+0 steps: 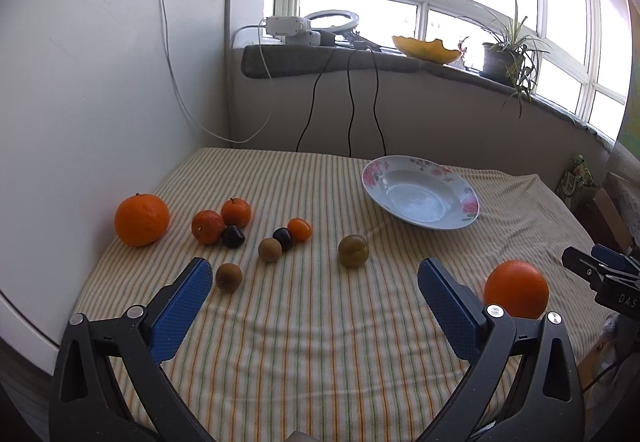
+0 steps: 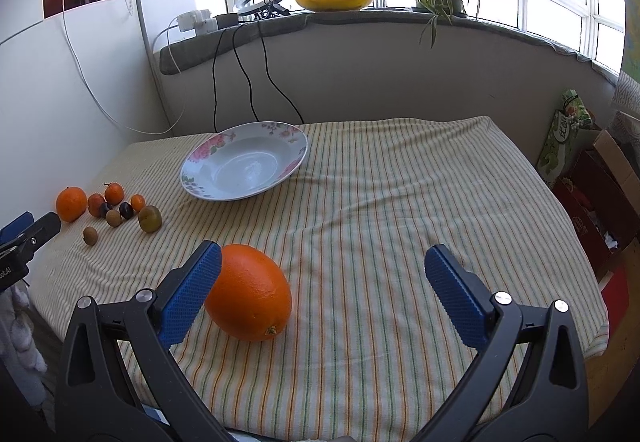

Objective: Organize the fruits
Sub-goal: 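Move the right gripper to the large orange and close on it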

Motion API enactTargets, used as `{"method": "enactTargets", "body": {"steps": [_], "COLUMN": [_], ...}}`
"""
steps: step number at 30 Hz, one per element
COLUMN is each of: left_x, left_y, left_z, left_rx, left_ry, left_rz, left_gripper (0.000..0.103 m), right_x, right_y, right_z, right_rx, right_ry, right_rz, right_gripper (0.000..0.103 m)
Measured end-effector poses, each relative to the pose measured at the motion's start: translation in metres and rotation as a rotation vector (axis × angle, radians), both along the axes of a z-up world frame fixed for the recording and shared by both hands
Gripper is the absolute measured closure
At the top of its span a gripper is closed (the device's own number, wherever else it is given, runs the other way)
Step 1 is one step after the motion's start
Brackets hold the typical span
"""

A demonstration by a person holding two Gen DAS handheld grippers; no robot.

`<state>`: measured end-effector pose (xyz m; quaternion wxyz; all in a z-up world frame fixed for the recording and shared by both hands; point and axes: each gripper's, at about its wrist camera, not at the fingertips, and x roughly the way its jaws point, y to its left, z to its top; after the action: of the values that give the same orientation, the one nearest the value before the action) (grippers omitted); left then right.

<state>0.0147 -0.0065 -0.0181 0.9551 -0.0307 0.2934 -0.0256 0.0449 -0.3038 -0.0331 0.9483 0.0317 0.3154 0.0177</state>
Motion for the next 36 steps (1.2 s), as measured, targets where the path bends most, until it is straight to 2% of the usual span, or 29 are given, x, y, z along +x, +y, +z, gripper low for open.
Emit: {"method": "enactTargets", "body": {"steps": [10, 14, 17, 22, 25, 31, 36], "left_x": [0.010, 0.014, 0.017, 0.017, 0.018, 0.024, 0.030], "left_y": [-0.017, -0.036, -0.049, -0.075, -0.087, -0.104, -0.118], "left_z": [-0.017, -0.025, -0.030, -0.035, -0.039, -0.047, -0.052], "left_rx": [-0.125, -0.185, -0.231, -0.237, -0.255, -0.265, -0.238], "left_ry": [0.101, 0.163, 0.208, 0.252, 0.289, 0.334, 0.351], "left_rz": [-0.161, -0.266, -0.340, -0.440, -0.492, -0.552, -0.579], "left_gripper": [0.009, 0.013, 0.020, 0.021, 0.028, 0.029, 0.030], "right_x": [0.015, 0.024, 0.028, 0.036, 0.041, 0.052, 0.062], "right_y": [-0.018, -0.024, -0.025, -0.024, -0.023, -0.016, -0.012], "right_z": [-0.016, -0.027, -0.033, -0.038, -0.041, -0.047, -0.053], "right_rx": [0.153, 0.243, 0.286, 0.346, 0.396, 0.408, 0.432], "right_ry": [0.097, 0.153, 0.186, 0.232, 0.264, 0.310, 0.355], "right_rz": [0.086, 0.147, 0.195, 0.260, 0.303, 0.353, 0.384], "right_gripper": [0.000, 0.000, 0.000, 0.000, 0.002, 0.010, 0.014]}}
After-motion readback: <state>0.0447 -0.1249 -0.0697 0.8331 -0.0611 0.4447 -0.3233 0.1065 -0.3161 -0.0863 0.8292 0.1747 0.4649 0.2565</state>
